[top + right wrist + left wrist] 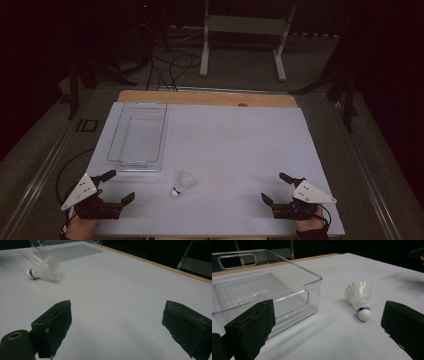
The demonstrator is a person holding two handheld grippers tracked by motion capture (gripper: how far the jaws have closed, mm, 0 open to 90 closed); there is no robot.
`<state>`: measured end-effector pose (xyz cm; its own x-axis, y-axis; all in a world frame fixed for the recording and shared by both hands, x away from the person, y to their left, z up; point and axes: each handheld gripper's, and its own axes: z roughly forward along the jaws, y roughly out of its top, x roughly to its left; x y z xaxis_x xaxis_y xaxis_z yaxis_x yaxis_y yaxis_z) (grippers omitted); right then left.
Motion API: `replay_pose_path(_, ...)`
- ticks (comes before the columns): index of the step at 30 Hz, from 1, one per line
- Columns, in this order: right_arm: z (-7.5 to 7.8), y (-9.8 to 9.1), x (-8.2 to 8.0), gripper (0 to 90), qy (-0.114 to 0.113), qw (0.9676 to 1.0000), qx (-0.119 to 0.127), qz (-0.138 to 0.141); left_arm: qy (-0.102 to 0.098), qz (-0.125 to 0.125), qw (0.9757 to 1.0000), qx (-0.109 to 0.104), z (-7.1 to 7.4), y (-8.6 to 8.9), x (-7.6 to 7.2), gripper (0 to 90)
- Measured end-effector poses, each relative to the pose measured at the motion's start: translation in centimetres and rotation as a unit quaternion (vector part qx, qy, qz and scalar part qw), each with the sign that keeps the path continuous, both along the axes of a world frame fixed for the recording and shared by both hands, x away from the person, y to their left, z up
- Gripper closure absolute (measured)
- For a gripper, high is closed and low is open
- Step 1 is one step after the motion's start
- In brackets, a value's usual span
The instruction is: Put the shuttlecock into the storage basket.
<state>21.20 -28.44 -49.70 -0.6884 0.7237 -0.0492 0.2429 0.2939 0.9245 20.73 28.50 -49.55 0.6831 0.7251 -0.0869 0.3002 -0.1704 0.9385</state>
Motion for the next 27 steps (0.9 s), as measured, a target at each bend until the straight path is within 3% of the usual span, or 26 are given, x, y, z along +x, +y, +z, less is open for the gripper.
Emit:
replay_pose_path(5, -0.1, 0.0, 0.1, 8.9, 0.006, 1.0000, -0.007, -0.003, 0.007, -0.013, 0.9999, 0.006, 1.1, -0.4, 0.0, 0.1)
replay_pose_path(10, -0.2, 0.1, 0.2, 8.9, 0.009, 0.9999, -0.004, -0.004, 0.030, -0.023, 0.9984, 0.043, 2.1, -1.6, 0.1, 0.1)
replay_pose_path(11, -0.1, 0.0, 0.1, 8.9, 0.007, 1.0000, -0.003, -0.005, 0.047, -0.033, 0.9968, 0.056, 2.3, -2.2, 0.2, 0.1)
replay_pose_path(12, -0.1, 0.0, 0.1, 8.9, 0.007, 1.0000, -0.003, -0.005, 0.047, -0.033, 0.9968, 0.056, 2.3, -2.2, 0.2, 0.0)
replay_pose_path(13, -0.1, 0.0, 0.1, 8.9, 0.006, 0.9999, -0.005, -0.007, 0.064, -0.040, 0.9946, 0.072, 2.3, -2.7, 0.3, 0.1)
replay_pose_path(14, -0.1, 0.0, 0.1, 8.9, 0.006, 0.9999, -0.005, -0.007, 0.064, -0.040, 0.9946, 0.072, 2.3, -2.7, 0.3, 0.1)
replay_pose_path(17, -0.1, 0.0, 0.2, 8.9, 0.007, 0.9999, -0.005, -0.006, 0.080, -0.041, 0.9909, 0.100, 2.0, -3.7, 0.4, 0.1)
replay_pose_path(20, -0.2, 0.1, 0.2, 8.9, 0.010, 0.9999, -0.006, -0.006, 0.085, -0.043, 0.9891, 0.112, 1.8, -4.1, 0.5, 0.1)
replay_pose_path(25, -0.1, 0.0, 0.1, 8.9, 0.008, 0.9999, -0.005, -0.006, 0.116, -0.040, 0.9841, 0.128, 1.5, -4.9, 0.6, 0.1)
replay_pose_path(27, -0.1, 0.1, 0.2, 8.9, 0.010, 0.9999, -0.005, -0.006, 0.121, -0.039, 0.9834, 0.130, 1.5, -5.0, 0.7, 0.1)
